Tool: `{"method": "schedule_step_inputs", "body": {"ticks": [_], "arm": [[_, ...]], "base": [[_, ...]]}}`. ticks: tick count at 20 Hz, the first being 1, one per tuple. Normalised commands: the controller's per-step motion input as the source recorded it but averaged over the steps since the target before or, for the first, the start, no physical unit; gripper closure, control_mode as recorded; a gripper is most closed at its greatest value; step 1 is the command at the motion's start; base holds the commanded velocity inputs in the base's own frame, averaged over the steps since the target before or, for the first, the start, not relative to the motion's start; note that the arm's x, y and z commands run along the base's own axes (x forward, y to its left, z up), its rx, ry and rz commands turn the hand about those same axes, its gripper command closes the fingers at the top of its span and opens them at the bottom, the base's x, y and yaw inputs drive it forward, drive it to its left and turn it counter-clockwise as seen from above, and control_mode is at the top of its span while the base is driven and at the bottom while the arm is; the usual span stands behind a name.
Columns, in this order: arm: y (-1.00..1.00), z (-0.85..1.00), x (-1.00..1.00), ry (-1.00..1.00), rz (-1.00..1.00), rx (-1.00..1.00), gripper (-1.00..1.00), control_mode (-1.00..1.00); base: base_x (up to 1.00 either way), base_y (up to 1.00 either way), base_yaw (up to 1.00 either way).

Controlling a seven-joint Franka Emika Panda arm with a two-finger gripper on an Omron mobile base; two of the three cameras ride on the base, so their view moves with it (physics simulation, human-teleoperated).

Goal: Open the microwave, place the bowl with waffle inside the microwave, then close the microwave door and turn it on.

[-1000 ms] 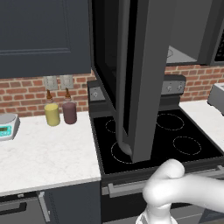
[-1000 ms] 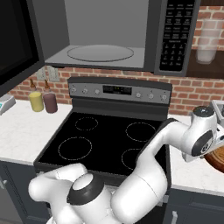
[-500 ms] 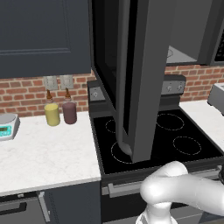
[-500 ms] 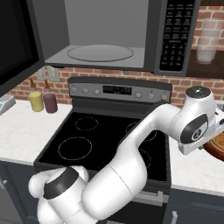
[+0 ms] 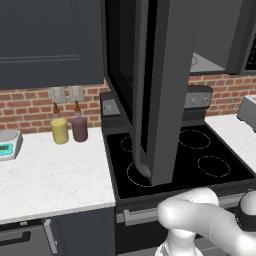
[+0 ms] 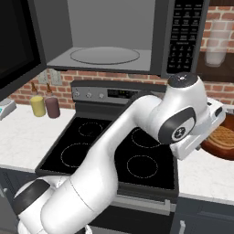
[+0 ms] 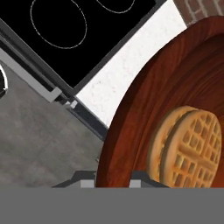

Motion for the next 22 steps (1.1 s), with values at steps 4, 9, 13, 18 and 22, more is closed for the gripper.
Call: {"method": "schedule_step_inputs", "body": {"ticks": [4, 9, 13, 18, 22], "arm": [[0.69, 0.5, -0.38, -0.07, 0.19, -0.06, 1.0, -1.0], [0.62, 0.52, -0.34, -0.07, 0.22, 0.0, 1.0, -1.0], [0.66, 0.57, -0.19, -0.11, 0.21, 0.0, 1.0, -1.0], [0.76, 0.5, -0.17, -0.1, 0.17, 0.0, 1.0, -1.0], [0.71, 0.48, -0.15, -0.03, 0.18, 0.0, 1.0, -1.0]], "base": [[0.0, 0.0, 0.0], [0.0, 0.0, 0.0], [0.0, 0.0, 0.0], [0.0, 0.0, 0.0], [0.0, 0.0, 0.0]]}}
